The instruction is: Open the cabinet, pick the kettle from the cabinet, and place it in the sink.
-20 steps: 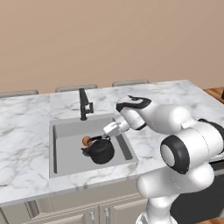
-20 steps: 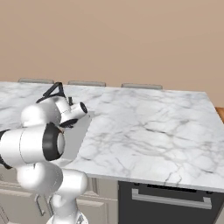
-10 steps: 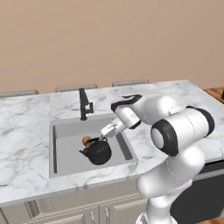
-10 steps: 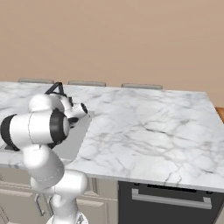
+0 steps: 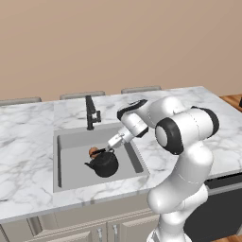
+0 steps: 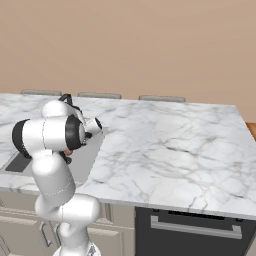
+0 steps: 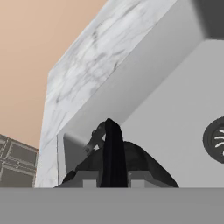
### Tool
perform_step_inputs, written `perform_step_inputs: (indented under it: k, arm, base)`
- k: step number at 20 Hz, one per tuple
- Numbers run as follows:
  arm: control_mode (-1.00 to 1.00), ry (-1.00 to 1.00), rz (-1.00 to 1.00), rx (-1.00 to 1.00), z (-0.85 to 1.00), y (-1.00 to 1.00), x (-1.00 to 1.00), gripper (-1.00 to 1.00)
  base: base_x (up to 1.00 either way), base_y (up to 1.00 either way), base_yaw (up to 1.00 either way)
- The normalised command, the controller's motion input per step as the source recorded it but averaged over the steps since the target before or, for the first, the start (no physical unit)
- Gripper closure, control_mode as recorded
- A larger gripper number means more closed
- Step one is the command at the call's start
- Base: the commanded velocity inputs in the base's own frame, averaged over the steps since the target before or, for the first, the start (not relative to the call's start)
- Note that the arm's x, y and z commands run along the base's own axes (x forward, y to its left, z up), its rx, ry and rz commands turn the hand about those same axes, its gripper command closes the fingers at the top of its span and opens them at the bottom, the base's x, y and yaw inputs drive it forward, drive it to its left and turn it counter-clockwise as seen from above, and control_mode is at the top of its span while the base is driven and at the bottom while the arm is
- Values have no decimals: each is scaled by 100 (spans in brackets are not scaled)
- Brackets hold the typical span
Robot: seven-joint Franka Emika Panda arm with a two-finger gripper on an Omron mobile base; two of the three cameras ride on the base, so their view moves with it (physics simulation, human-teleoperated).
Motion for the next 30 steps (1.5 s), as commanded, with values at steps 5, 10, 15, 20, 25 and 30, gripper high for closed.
perform_step_inputs:
  k: [5,10,15,20,25,30]
  arm:
    - [-100,-5,5,1,-19,1,20,100]
    - [-100,-9,5,0,-21,6,19,100]
    - [-100,-13,5,0,-21,8,12,100]
    - [-100,-12,6,0,-21,6,19,100]
    - [-100,-7,6,0,-22,1,17,100]
    - [-100,-3,6,0,-20,0,20,100]
  base:
    - [0,0,0]
    - [0,0,0]
    - [0,0,0]
    - [0,0,0]
    - [0,0,0]
    - [0,0,0]
